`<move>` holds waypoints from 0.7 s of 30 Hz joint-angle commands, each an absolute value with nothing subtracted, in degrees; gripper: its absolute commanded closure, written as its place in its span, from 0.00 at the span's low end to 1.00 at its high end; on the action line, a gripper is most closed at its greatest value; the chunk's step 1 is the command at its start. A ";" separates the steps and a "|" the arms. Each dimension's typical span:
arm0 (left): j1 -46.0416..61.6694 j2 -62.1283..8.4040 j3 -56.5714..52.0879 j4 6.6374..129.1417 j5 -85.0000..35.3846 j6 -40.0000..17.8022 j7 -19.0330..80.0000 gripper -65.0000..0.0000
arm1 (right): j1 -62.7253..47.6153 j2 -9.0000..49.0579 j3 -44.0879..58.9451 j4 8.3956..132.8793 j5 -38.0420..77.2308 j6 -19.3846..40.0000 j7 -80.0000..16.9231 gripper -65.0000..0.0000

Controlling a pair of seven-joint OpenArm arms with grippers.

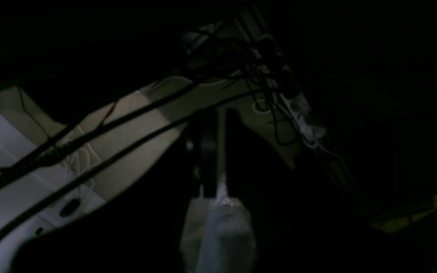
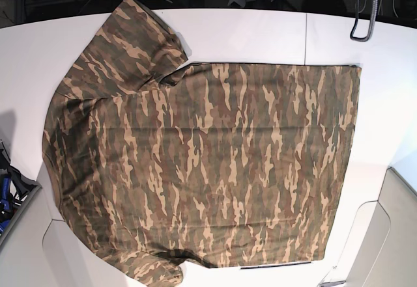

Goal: Fold the T-shirt properly

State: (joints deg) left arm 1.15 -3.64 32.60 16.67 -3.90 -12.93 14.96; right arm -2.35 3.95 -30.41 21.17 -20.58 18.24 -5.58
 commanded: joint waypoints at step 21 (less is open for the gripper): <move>11.81 -8.75 32.56 20.45 -4.03 -13.28 5.74 0.95 | -5.67 5.87 -30.46 23.75 -20.40 18.81 -5.10 0.95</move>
State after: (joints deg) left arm 11.60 -8.62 32.60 20.14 -3.95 -12.91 6.26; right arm -5.50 5.58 -30.39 23.40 -20.62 18.44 -5.30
